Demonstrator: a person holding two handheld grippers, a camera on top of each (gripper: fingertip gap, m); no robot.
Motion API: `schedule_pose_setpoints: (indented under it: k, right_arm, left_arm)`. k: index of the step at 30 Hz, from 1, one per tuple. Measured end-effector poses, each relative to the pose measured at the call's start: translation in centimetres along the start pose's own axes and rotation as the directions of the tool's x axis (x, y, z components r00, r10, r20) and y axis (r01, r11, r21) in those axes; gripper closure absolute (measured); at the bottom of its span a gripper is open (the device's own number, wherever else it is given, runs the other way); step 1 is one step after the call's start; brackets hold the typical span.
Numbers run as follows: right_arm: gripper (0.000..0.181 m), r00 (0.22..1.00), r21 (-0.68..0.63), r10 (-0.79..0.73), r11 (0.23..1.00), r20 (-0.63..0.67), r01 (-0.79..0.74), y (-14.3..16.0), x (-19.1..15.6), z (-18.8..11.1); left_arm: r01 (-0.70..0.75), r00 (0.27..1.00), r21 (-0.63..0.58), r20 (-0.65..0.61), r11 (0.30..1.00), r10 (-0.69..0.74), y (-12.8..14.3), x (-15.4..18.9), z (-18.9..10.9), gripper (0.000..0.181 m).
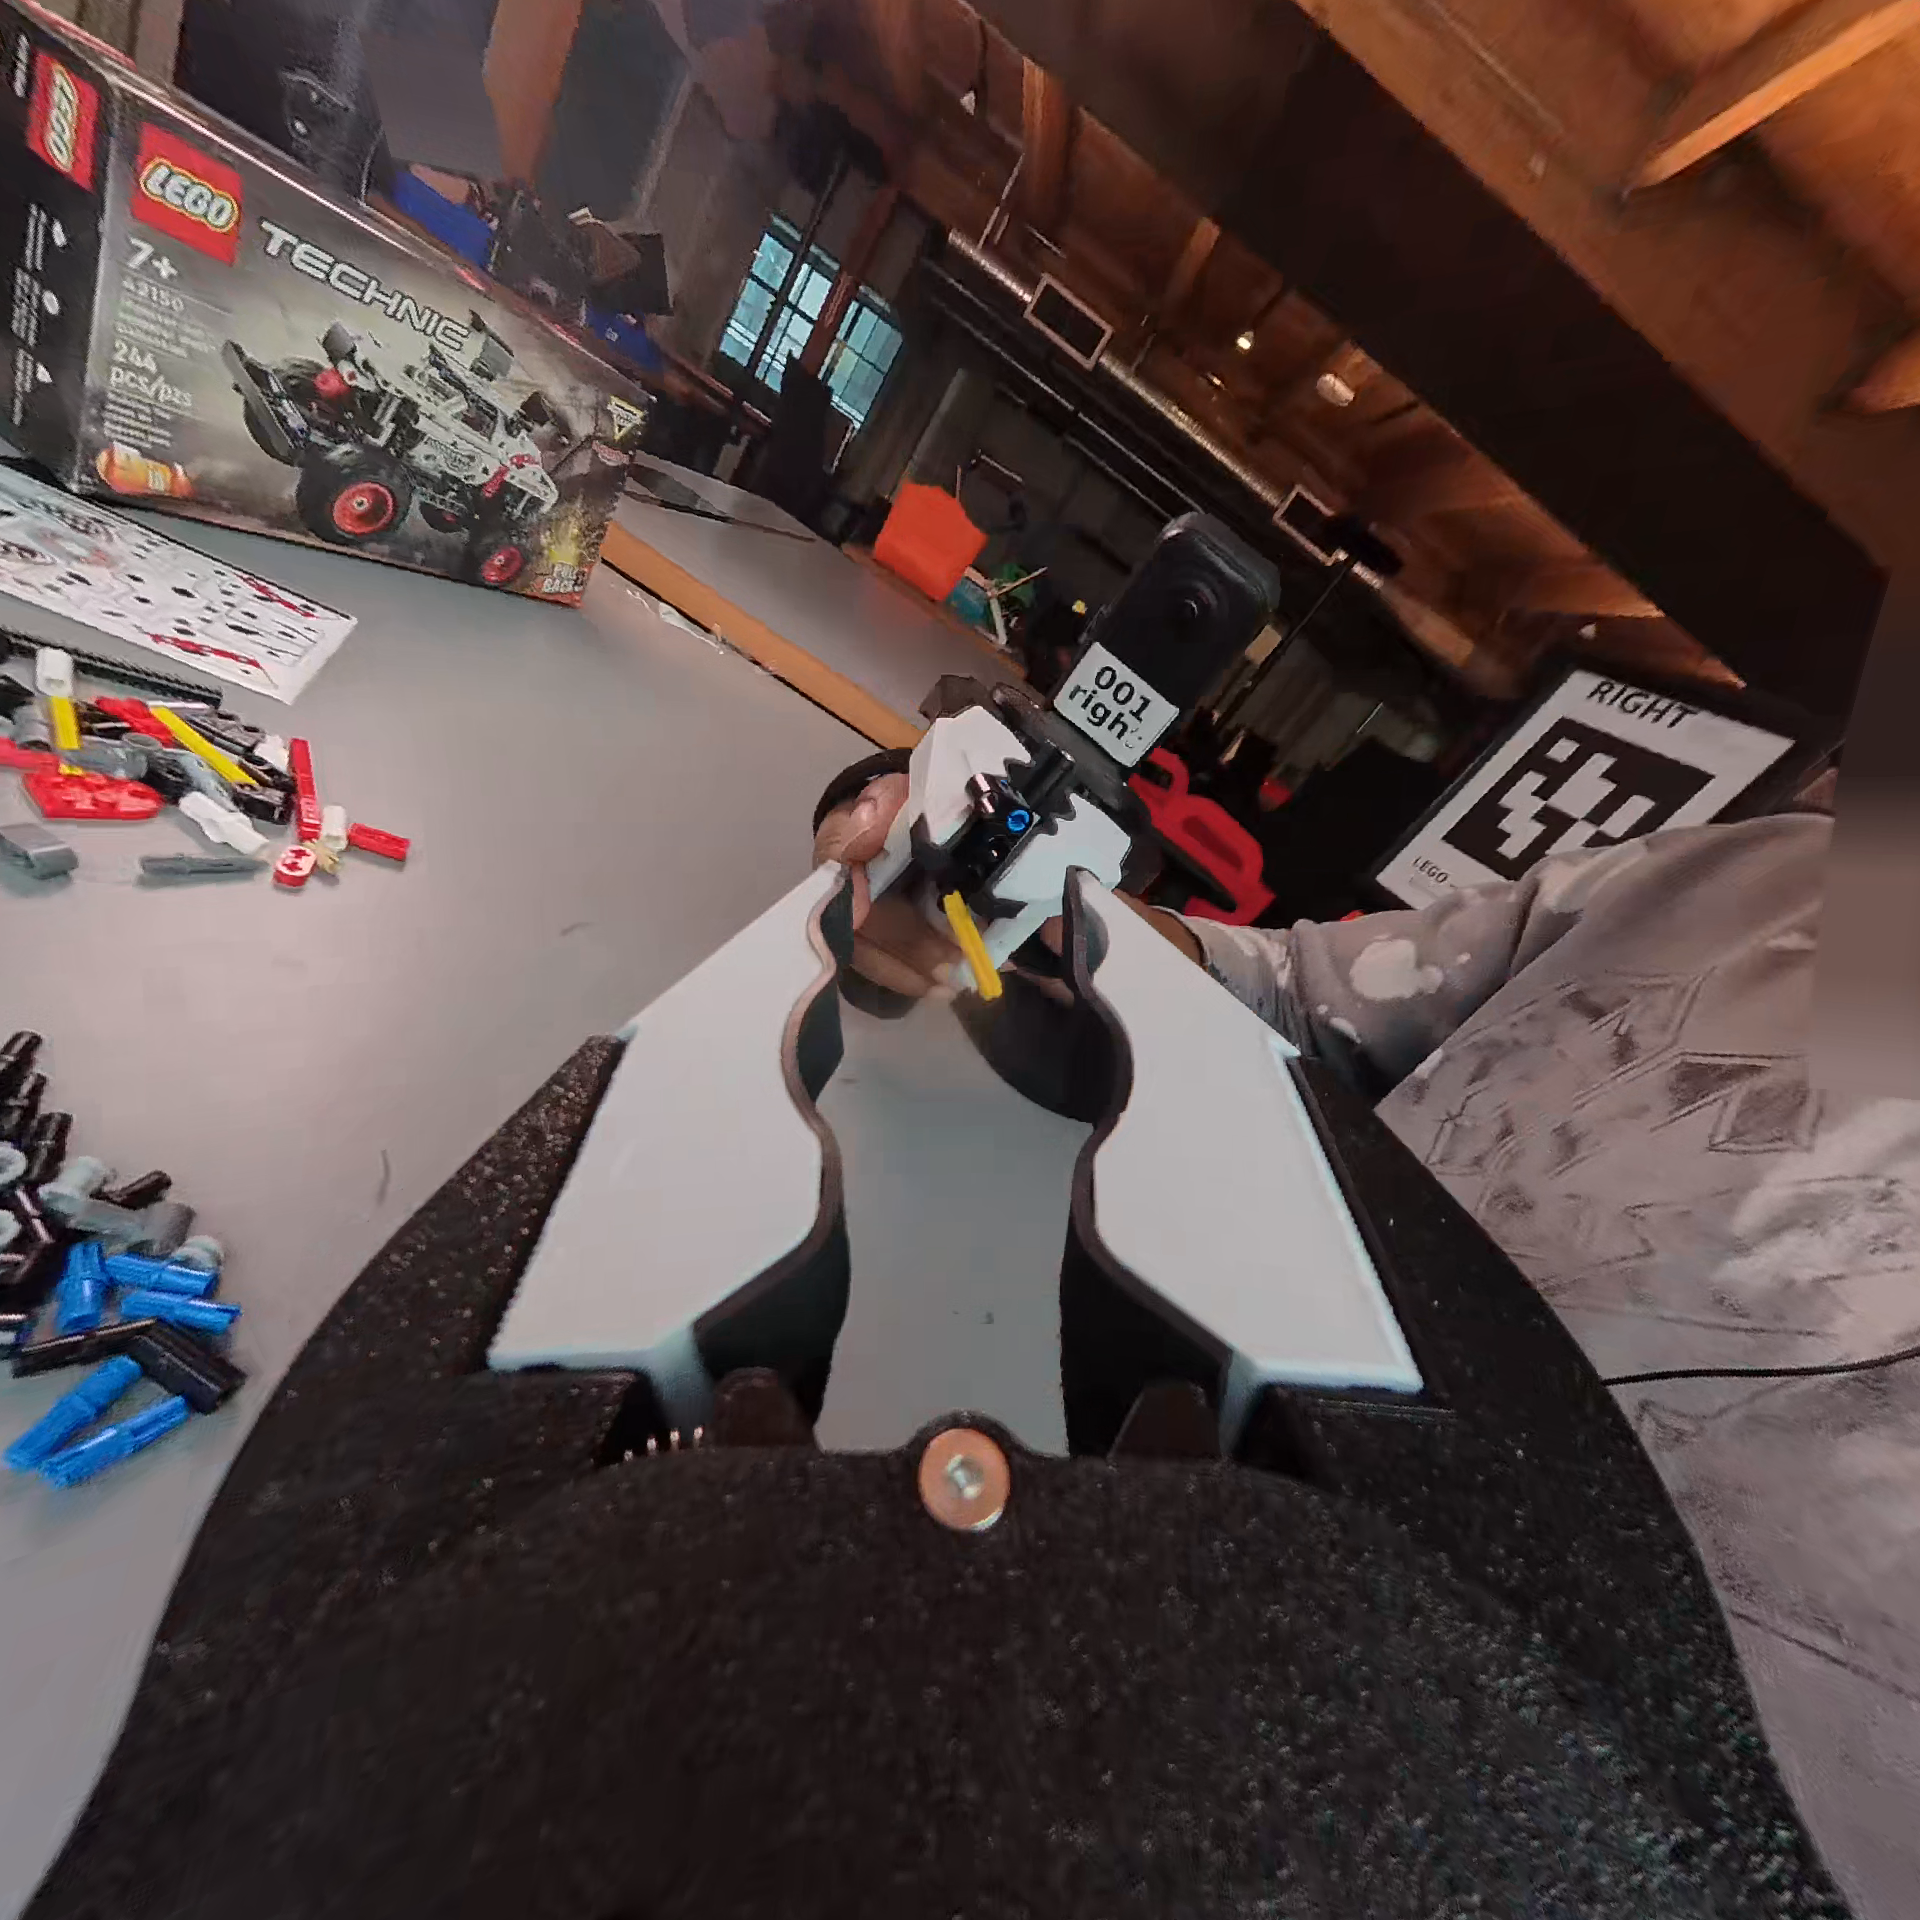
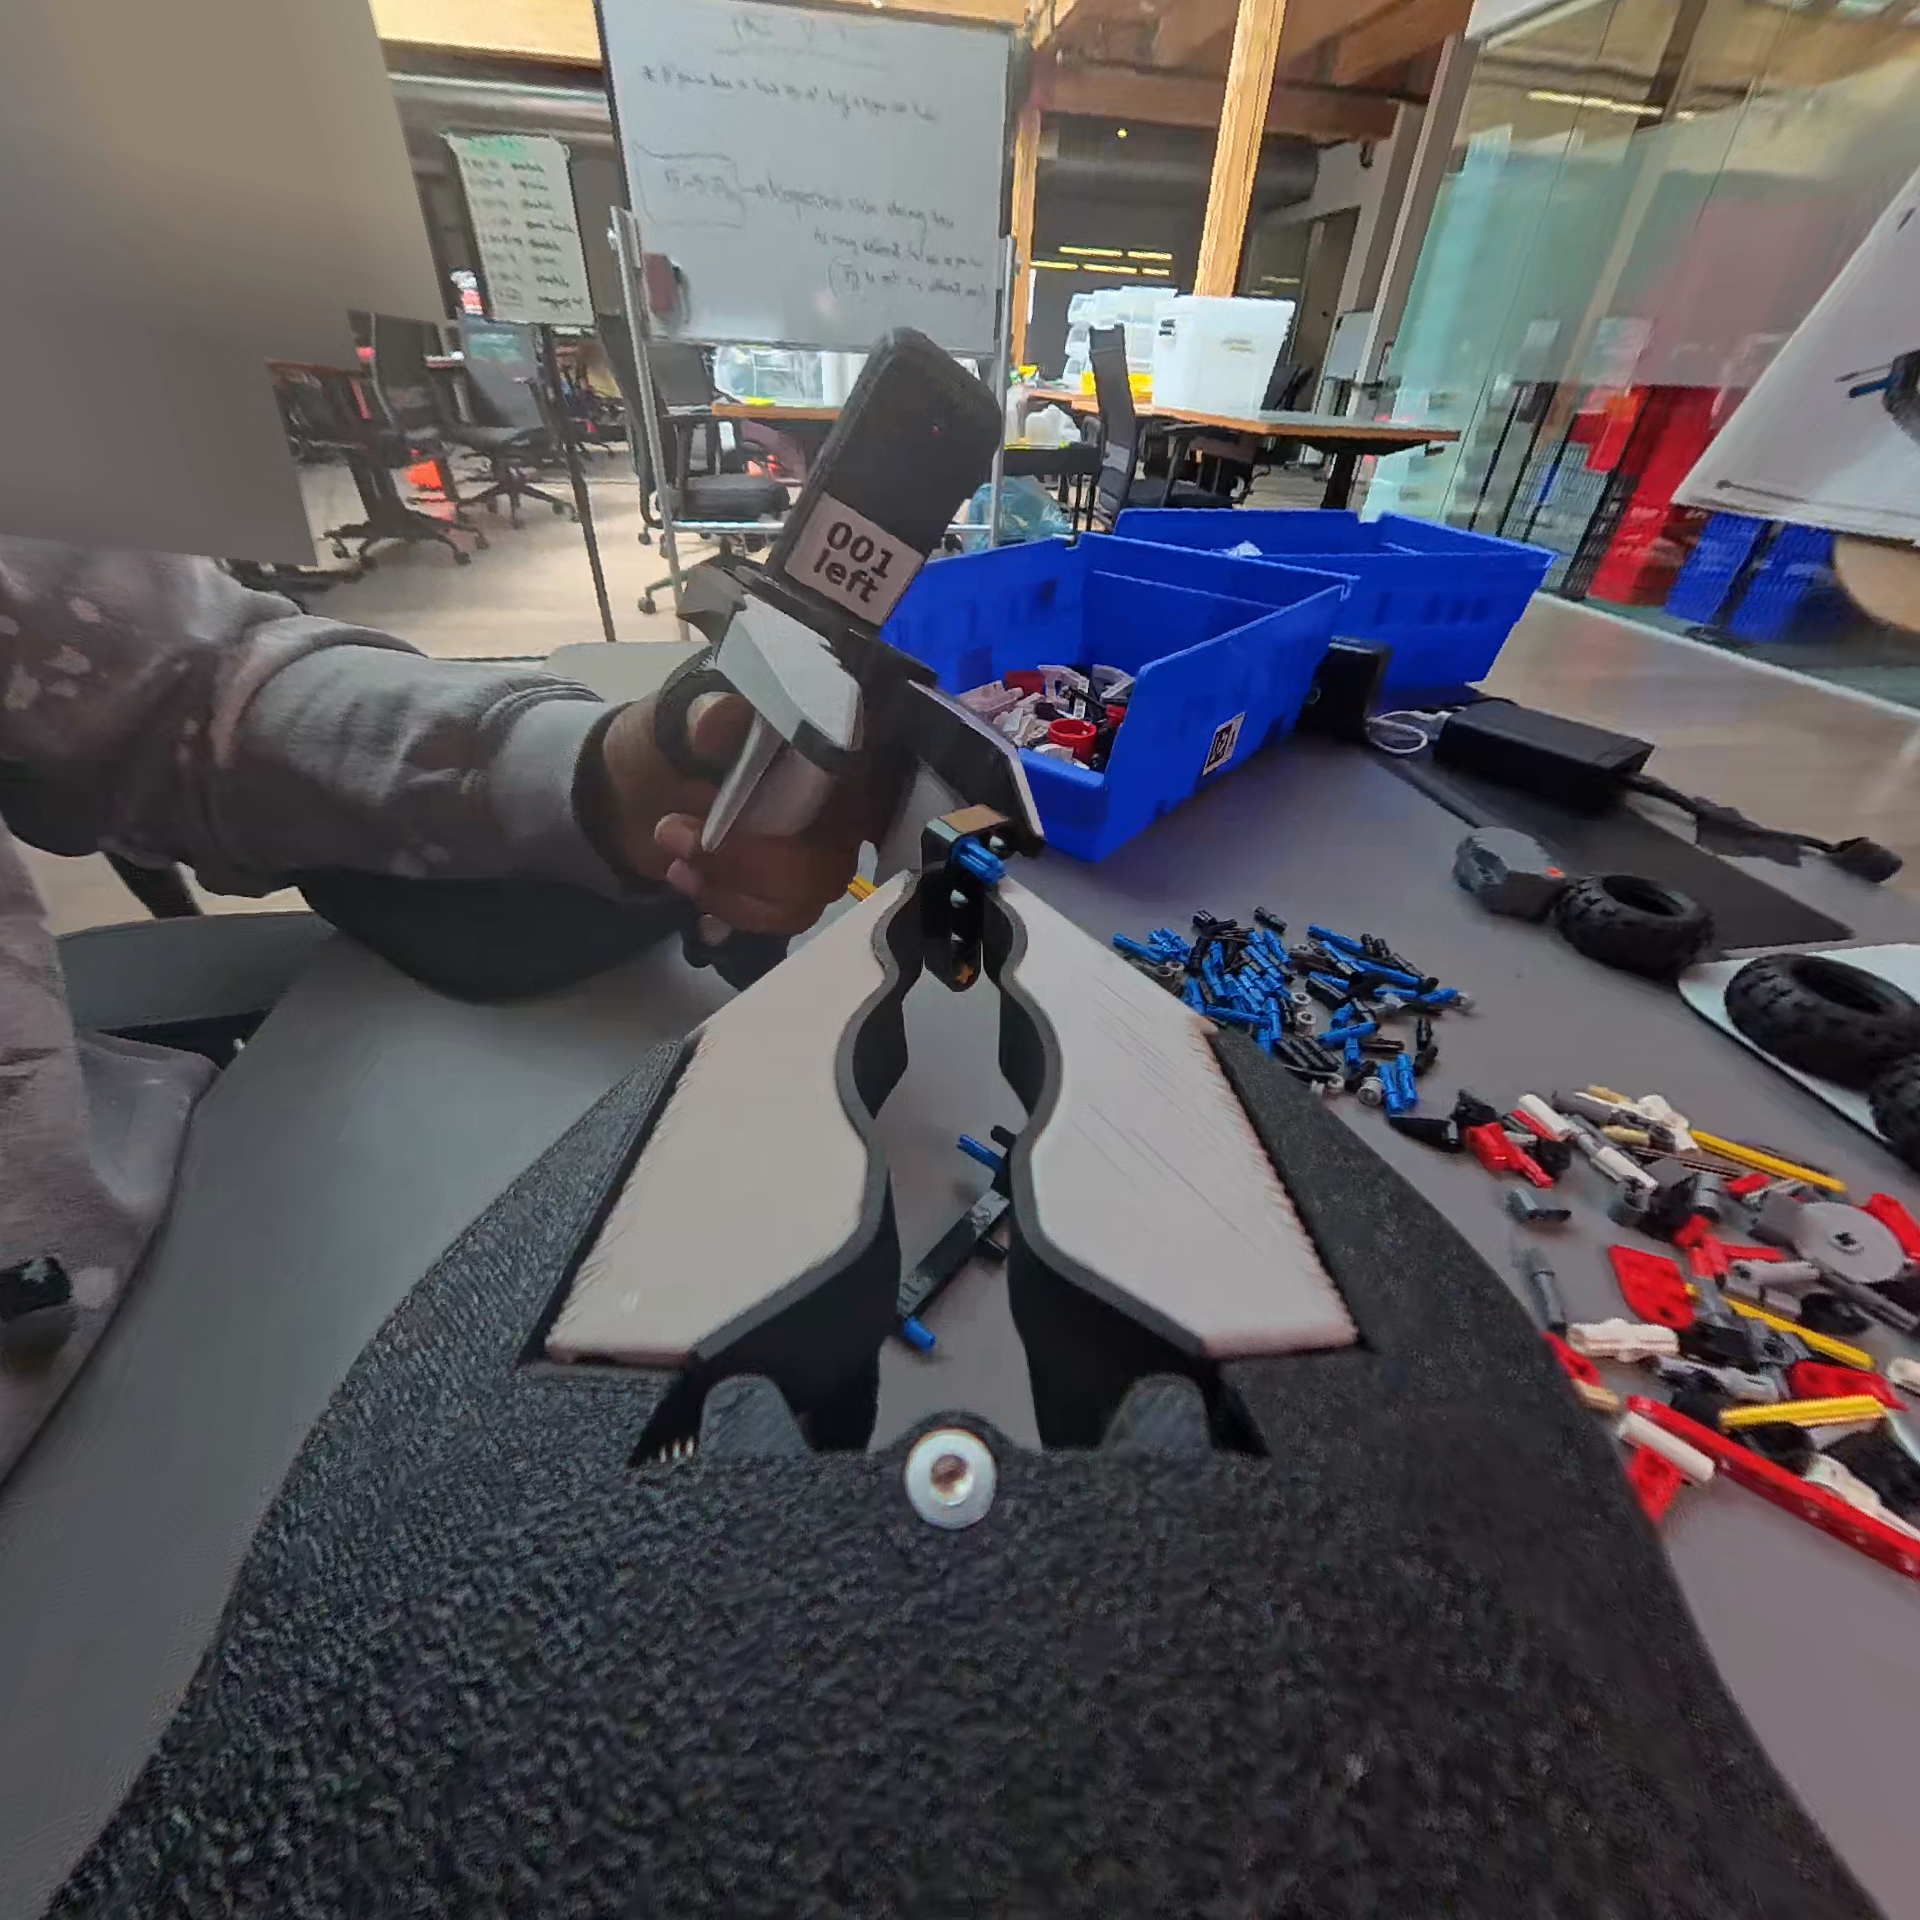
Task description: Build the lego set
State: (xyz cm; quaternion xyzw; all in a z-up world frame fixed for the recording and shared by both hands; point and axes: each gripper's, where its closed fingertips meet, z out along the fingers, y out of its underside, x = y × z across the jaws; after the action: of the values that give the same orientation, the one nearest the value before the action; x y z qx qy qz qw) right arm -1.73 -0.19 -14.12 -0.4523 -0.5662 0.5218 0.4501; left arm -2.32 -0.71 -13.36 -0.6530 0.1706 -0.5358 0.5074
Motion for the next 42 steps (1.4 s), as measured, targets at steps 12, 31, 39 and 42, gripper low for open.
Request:
schedule_pose_setpoints:
  k: [12,31,39,42]
  right_arm:
    - [0.171,0.994,0.075,-0.09,0.993,-0.059,0.094,-1.1,0.2,-0.4]
    - [0.17,0.997,0.049,0.079,0.996,0.013,-0.079,-0.4,0.2,-0.3]
    - [0.174,0.958,0.008,0.283,0.959,0.044,-0.283,-0.7,2.1,-1.9]
    - [0.174,0.95,-0.06,0.298,0.951,-0.09,-0.304,0.6,5.3,-4.2]
  left_arm:
    - [-0.097,0.994,-0.071,0.036,0.993,0.1,1.3,0.2,0.7,0.159]
    - [0.231,0.97,-0.036,-0.068,0.972,-0.233,1.2,0.3,0.7,0.179]
    - [0.076,0.994,-0.117,0.081,0.99,-0.066,1.8,-1.5,0.2,0.155]
    - [-0.092,0.945,-0.289,0.277,0.953,0.175,3.0,-4.8,-1.4,0.147]
